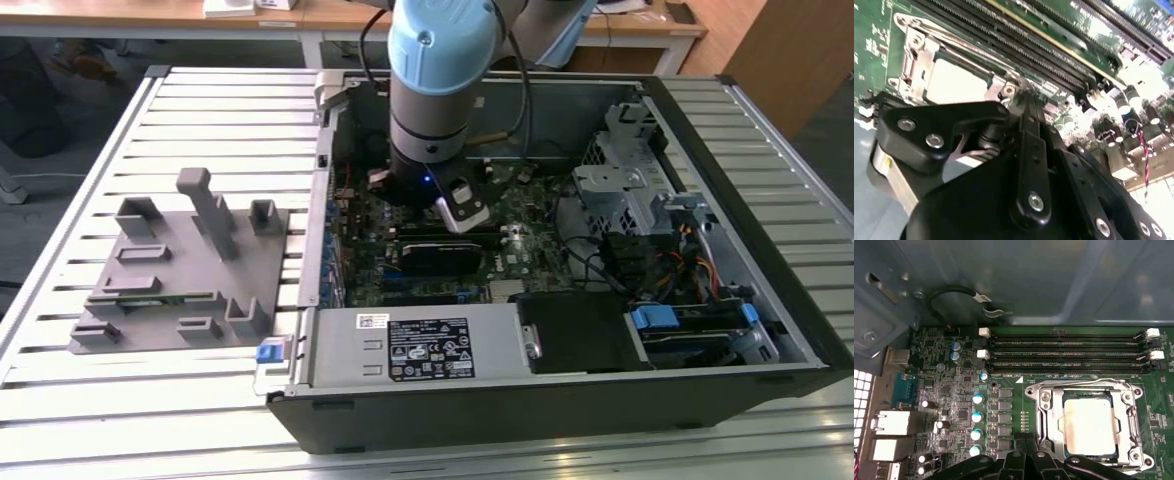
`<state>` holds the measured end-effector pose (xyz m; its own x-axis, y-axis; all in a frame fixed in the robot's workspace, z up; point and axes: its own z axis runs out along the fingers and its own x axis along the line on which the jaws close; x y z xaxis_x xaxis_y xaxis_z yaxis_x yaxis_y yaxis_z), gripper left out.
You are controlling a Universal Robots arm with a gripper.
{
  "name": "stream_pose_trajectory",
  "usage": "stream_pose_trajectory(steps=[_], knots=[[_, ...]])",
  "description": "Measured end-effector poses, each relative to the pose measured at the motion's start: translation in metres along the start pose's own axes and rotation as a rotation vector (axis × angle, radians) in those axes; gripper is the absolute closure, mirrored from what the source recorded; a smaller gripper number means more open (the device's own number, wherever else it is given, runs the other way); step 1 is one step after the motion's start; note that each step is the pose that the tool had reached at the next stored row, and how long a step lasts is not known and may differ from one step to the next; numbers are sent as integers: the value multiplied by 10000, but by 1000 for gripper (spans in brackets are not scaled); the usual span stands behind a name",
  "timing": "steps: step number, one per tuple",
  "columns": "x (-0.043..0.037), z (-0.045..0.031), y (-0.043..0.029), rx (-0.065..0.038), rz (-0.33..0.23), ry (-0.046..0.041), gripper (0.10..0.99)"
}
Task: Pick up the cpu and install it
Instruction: 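Install the second cpu locking lever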
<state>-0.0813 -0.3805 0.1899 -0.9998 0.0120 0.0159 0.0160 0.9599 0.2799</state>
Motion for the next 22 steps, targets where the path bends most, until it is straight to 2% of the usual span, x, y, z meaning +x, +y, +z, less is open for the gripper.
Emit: stream_pose_trajectory(steps=[5, 17, 22], knots=[[3, -45, 15, 1, 0, 1, 980], [7, -277, 85, -4, -1, -5, 980], [9, -397, 120, -8, -1, -4, 980]])
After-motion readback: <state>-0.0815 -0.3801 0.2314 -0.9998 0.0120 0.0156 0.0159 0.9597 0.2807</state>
